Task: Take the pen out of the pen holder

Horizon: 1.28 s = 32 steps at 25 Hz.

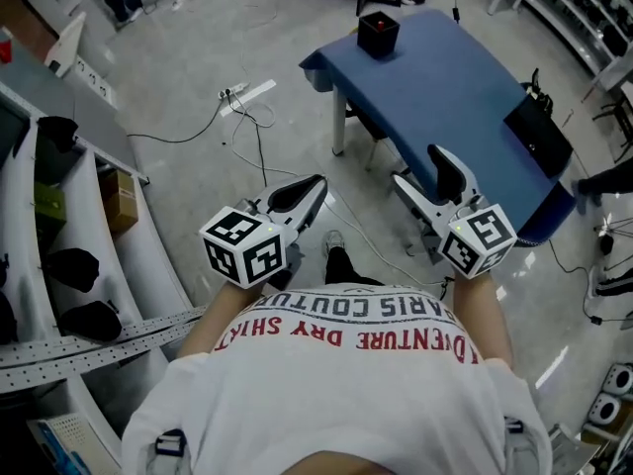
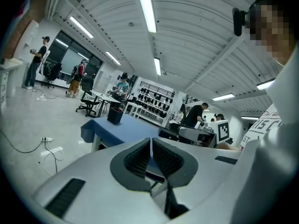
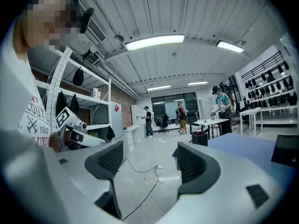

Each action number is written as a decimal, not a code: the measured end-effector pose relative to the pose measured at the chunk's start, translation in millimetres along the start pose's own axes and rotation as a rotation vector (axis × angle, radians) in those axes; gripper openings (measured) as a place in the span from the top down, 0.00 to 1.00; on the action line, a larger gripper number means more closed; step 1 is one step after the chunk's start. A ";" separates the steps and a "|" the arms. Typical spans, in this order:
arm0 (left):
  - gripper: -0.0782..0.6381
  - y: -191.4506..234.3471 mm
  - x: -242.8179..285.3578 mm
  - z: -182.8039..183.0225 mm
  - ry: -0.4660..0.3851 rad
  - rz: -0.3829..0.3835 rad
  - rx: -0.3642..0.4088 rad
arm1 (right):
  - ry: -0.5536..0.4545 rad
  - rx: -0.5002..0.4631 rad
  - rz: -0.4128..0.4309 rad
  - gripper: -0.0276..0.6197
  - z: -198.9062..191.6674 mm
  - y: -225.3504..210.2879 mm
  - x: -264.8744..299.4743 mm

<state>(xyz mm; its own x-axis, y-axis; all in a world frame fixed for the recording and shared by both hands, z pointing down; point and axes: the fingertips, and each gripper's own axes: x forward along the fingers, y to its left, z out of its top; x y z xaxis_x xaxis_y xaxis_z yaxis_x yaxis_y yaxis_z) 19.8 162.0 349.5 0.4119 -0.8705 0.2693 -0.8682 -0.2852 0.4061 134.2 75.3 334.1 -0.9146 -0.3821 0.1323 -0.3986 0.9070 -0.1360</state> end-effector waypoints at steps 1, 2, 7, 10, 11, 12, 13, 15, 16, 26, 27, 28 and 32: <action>0.84 12.8 7.2 4.5 0.000 0.008 -0.008 | 0.007 0.006 0.001 0.43 -1.7 -9.0 12.1; 0.84 25.4 15.5 9.6 0.001 0.014 -0.019 | 0.014 0.012 0.002 0.43 -2.3 -18.6 24.4; 0.84 76.2 66.5 38.4 0.035 0.012 -0.034 | 0.025 0.058 -0.004 0.43 4.8 -69.1 80.5; 0.84 101.5 95.0 60.1 0.048 0.007 -0.020 | 0.027 0.097 -0.011 0.43 6.4 -96.7 106.8; 0.84 109.6 103.9 67.3 0.048 0.007 -0.021 | 0.032 0.101 -0.012 0.43 6.7 -105.1 114.3; 0.84 117.0 112.5 74.1 0.049 0.007 -0.022 | 0.037 0.104 -0.012 0.43 7.2 -113.1 121.0; 0.84 123.4 120.6 80.1 0.051 0.005 -0.021 | 0.040 0.110 -0.012 0.43 7.7 -120.4 126.9; 0.84 133.5 134.6 89.8 0.058 0.001 -0.016 | 0.045 0.127 -0.012 0.43 8.3 -132.2 137.2; 0.84 137.1 140.1 93.9 0.060 -0.002 -0.013 | 0.048 0.134 -0.012 0.43 8.1 -136.8 141.7; 0.84 158.0 166.5 113.2 0.065 -0.001 0.009 | 0.051 0.151 0.005 0.43 12.5 -170.2 177.6; 0.84 161.0 167.1 113.8 0.065 0.000 0.012 | 0.049 0.143 0.006 0.43 13.2 -171.5 182.2; 0.84 164.6 168.0 113.9 0.065 0.001 0.012 | 0.048 0.134 0.006 0.43 13.8 -172.7 186.9; 0.84 177.2 176.5 111.3 0.082 -0.005 -0.003 | 0.050 0.119 0.003 0.43 14.0 -179.3 203.6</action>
<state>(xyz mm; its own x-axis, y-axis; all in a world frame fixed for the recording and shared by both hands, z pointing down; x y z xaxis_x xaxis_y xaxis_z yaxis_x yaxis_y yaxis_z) -92.1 -86.8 371.8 0.4379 -0.8334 0.3373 -0.8652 -0.2886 0.4101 18.6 -167.7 371.7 -0.9123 -0.3676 0.1804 -0.4041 0.8794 -0.2516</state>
